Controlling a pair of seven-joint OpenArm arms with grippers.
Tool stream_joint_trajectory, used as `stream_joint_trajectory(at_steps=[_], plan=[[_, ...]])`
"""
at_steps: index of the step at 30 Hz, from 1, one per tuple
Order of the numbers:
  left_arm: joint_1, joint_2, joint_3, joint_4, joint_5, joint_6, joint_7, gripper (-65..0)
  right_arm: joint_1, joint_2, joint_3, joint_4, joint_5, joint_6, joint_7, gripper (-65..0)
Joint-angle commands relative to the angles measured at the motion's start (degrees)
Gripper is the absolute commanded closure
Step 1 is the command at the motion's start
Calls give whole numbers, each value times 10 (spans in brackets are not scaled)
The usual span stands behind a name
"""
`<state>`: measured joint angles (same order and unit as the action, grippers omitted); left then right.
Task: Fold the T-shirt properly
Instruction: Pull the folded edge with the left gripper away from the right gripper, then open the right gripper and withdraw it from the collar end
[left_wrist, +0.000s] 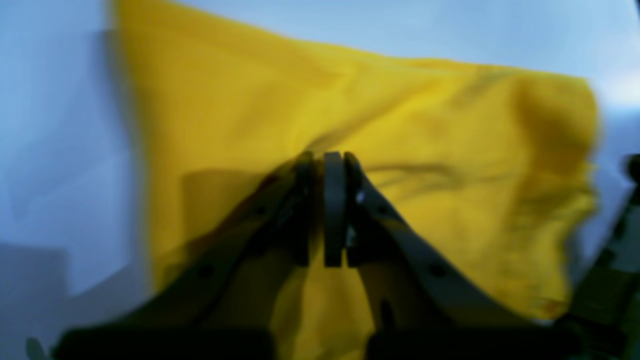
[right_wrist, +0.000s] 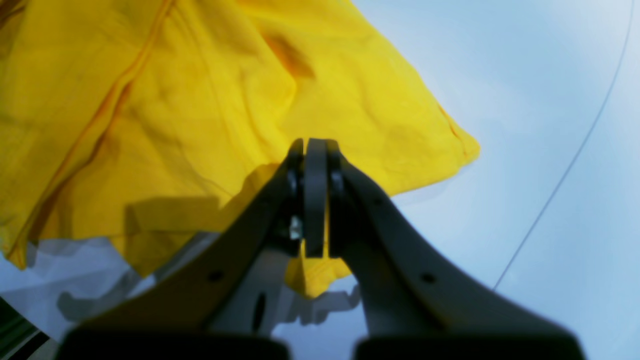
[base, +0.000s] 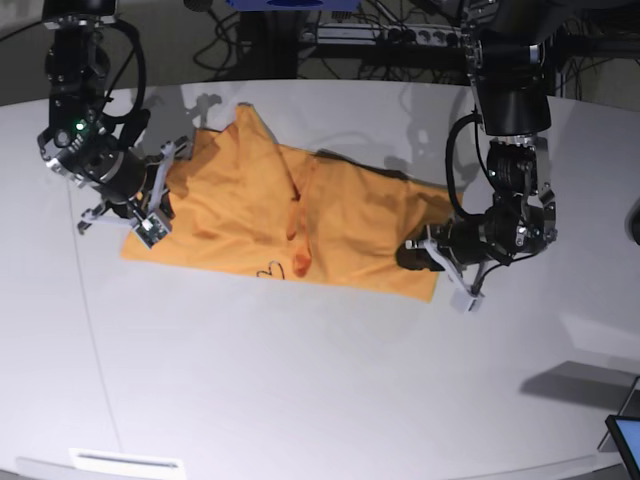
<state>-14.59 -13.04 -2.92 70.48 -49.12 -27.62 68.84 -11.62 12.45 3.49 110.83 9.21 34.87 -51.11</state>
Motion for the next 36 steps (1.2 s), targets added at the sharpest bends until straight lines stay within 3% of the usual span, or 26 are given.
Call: stream_joint_trajectory(at_steps=[1,12,25,30,36], plan=[[-9,-6,-3,8,7,-3,-7,-39,6,5,2,9,7,-1,10,0],[25,-40,-8,11,22,-4,-22,-37,5,5,2,9,7,-1,10,0],[59,-114,-9,13,20,-5,-50,-37,-6,6,4,10,7,-1,10,-1],[59,-119,-13,13,20,-5,-49,-37,-6,6,4,10,9,0,10,-3],[58,-125,-63,14,19,-6,-46,-37,-6,3,5,10,14,0,10,-4]])
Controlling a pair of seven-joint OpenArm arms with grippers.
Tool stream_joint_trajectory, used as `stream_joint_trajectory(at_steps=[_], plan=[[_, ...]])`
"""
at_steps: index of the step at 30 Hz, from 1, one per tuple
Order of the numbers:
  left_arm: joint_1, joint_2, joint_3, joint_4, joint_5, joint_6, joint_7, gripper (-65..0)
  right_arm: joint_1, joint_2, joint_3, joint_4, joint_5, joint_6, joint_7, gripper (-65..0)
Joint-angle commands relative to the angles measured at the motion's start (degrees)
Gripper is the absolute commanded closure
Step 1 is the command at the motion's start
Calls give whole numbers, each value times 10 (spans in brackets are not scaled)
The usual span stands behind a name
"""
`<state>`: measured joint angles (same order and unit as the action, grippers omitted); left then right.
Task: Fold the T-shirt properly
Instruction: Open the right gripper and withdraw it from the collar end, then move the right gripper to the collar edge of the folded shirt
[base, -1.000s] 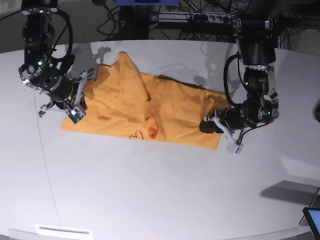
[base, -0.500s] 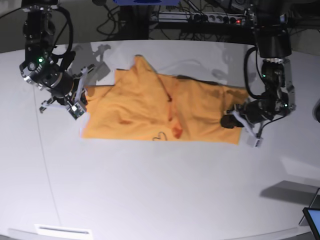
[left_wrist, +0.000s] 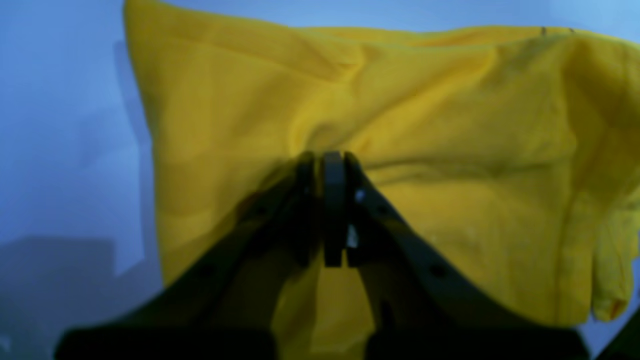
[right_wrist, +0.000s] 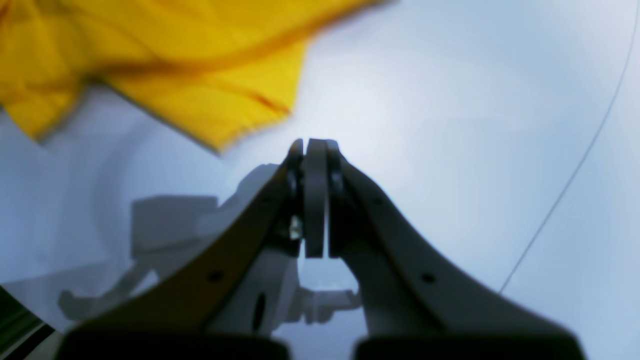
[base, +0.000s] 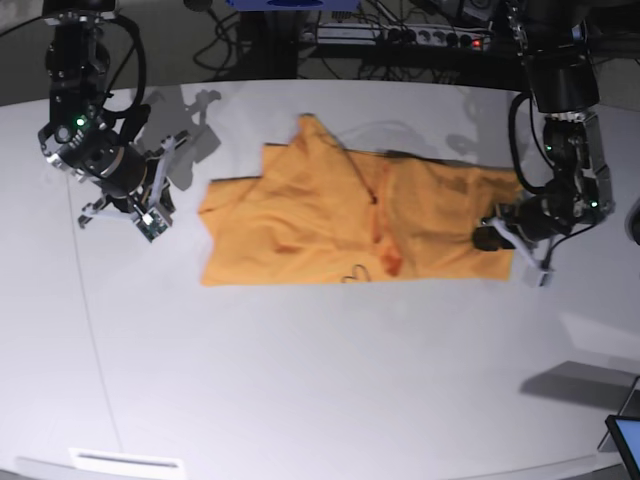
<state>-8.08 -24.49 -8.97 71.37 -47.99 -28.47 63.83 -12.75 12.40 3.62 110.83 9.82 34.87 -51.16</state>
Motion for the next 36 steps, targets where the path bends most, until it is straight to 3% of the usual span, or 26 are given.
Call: stream_joint_trajectory(at_steps=[1,8,14,18,20,27,36], plan=[[-10,-10,-7,6,7,3,5,-37,6,-2,6,10,24,1,10,-15],[-11,-7,-7,95,7,3,43,-40,30,-20,132,-13,242,1,-64,-200],[-18,-6,-8,132,6,3,52,-42,41,-19,203,-58,450,1,-124,-209],[-20,-10,-8,134,-33,3,52,-42,48,-18,218,-126,542,1,-148,-210],[-20,-14,-8,134,-60,3,52,-42,49,-18,217,-154,569,1,-152,-238],[-20,-24,-8,138,-110,3,52,-42,46,-20,215,-201,611,1,-152,-485],[-23,-24,-8,138,-109,3,52,-42,40,-38,213,-277,607,-3,-153,-501]])
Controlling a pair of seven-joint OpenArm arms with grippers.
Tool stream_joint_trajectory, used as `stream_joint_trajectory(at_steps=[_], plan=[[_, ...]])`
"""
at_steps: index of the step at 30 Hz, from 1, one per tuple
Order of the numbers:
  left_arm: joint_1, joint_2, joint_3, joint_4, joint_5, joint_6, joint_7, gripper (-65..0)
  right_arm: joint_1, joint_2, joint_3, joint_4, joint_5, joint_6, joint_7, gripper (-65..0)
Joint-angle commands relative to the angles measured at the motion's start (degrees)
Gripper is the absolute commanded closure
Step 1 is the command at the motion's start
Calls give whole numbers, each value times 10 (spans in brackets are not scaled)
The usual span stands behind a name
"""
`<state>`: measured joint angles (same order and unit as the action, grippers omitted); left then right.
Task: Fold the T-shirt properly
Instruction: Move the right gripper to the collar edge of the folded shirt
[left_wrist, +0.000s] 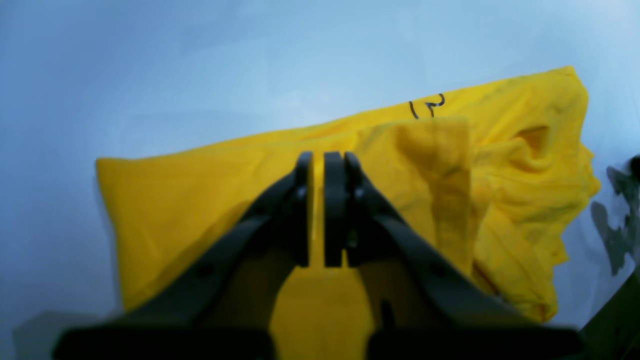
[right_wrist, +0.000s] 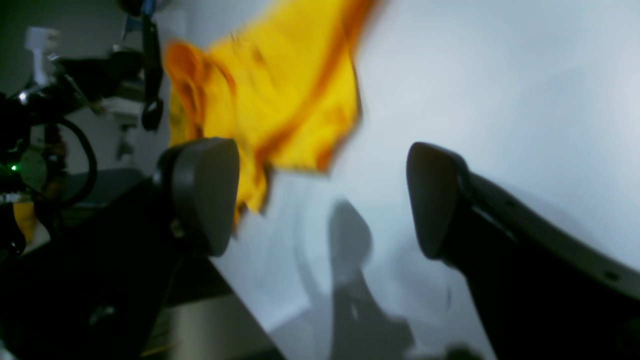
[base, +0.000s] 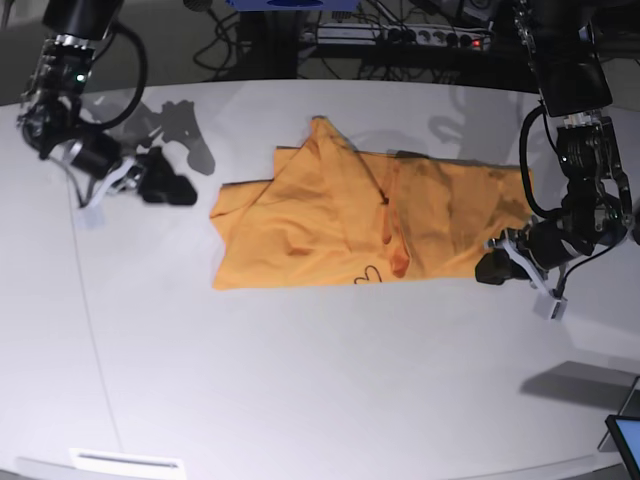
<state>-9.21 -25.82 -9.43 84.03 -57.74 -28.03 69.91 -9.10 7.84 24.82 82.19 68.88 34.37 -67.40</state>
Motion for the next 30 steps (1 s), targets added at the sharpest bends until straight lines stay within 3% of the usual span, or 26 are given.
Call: stream_joint_trajectory(at_steps=[1,10,22,30], plan=[[-12,-10,-4,11,-11,-1,-9,-42,4,7,0,-3,17,2,9,-501],[-13,-10,-4,11,-11,-1,-9,-42,10,6,-67,-21,17,2,16,-501],[-14,-18,-5,11,-11,-1,-11,-42,25,-30,-139,-21,17,2,16,-501],[-14,-18,-5,11,-11,-1,-11,-42,43,-32,-180,-21,17,1,16,-501]])
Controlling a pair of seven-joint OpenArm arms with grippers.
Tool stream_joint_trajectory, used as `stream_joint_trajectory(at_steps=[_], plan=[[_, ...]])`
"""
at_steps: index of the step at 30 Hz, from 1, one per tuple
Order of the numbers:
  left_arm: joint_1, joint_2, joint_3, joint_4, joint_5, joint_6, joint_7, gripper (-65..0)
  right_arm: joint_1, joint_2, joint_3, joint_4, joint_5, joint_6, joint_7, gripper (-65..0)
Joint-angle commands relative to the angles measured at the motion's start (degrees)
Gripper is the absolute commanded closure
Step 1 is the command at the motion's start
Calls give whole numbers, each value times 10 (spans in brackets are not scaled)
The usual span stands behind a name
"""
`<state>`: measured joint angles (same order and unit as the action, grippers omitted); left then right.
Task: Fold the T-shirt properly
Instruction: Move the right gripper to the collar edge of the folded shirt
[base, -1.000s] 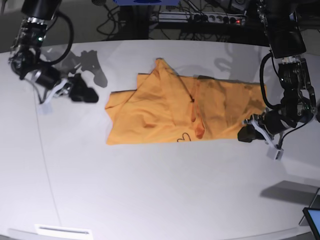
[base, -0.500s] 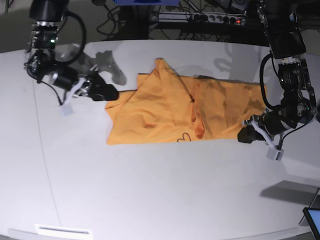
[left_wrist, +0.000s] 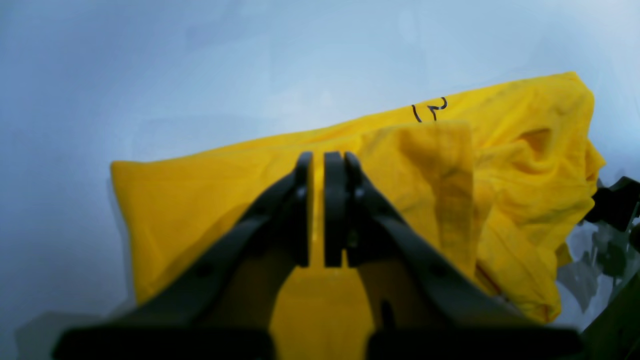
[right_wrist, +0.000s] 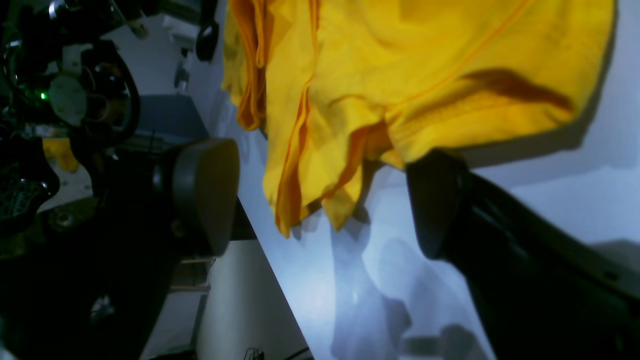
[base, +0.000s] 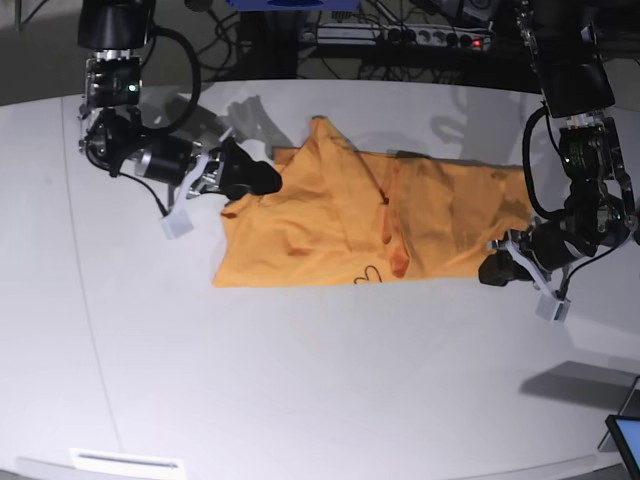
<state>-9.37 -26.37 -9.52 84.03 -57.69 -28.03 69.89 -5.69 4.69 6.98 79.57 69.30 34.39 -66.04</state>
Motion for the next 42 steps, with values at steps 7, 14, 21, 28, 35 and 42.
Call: stream_joint_trajectory(at_steps=[7,14,21,28,35,42], plan=[[-12,-13,-4,11,-13,-1,-11,-42,48,-3,-7,-54,12,1,2,-501],[-6,-15,-43,11,-13,-1,-9,-42,64,32,-1,-95,-11,1,23,-501],[-6,-26,-62,11,-13,-1,-8,-42,42,46,35,-95,-9,1,19,-501],[-10,-27,-62,11,-13,-1,-8,-42,51,56,48,-95,-11,1,15,-501],[-6,-30,-62,12,-13,-1,-8,-42,70,56,47,-95,-11,1,14,-501],[-6,-30,-65,12,-13,-1,-8,-42,71,38,46,-95,-11,1,12,-501]])
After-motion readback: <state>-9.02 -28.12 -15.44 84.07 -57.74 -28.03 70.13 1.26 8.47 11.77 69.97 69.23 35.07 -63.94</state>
